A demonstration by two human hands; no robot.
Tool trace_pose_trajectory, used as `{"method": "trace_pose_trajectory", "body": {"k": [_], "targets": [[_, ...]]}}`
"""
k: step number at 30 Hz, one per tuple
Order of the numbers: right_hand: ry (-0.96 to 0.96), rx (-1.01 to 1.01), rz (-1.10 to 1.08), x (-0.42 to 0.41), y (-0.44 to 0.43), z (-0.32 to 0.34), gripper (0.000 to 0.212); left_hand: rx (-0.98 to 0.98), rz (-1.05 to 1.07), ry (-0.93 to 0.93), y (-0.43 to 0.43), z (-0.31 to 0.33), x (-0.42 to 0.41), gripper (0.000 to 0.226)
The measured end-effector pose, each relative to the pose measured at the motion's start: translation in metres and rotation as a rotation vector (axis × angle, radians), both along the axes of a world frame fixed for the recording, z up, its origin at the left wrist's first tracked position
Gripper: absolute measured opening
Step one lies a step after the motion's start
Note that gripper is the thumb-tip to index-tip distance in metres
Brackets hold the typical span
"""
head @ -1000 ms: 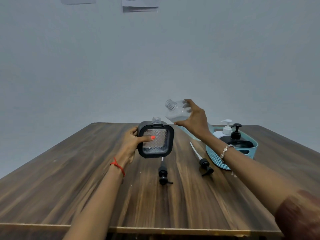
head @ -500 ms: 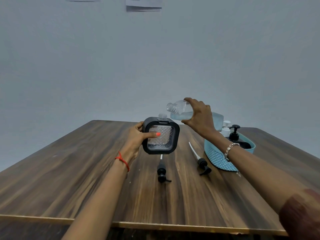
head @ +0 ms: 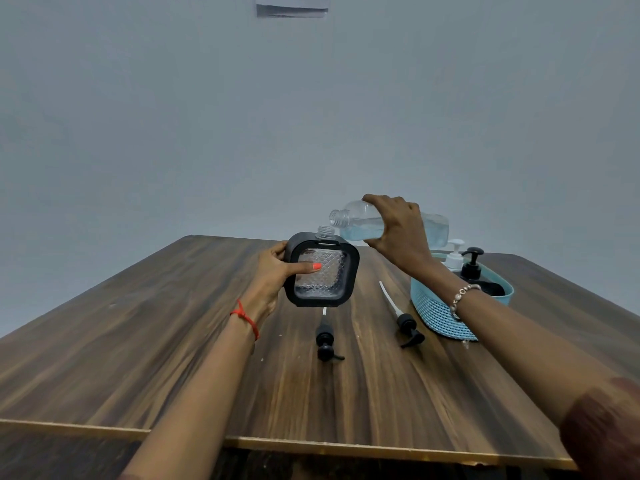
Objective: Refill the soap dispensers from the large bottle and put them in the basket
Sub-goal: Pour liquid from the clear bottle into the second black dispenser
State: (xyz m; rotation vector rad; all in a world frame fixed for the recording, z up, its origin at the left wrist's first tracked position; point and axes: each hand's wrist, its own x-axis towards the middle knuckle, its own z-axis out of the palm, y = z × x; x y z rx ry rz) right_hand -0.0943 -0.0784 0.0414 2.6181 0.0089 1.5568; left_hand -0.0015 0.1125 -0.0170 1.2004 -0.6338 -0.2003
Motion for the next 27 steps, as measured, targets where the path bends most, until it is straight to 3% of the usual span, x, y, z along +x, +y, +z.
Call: {"method": "trace_pose_trajectory", "body": {"k": [27], "targets": [[-0.003, -0.085, -0.01, 0.0041, 0.0027, -0.0066, 0.064, 0.006, 0.012, 0.011, 0.0076, -0.0057, -0.0006, 0.043]]}}
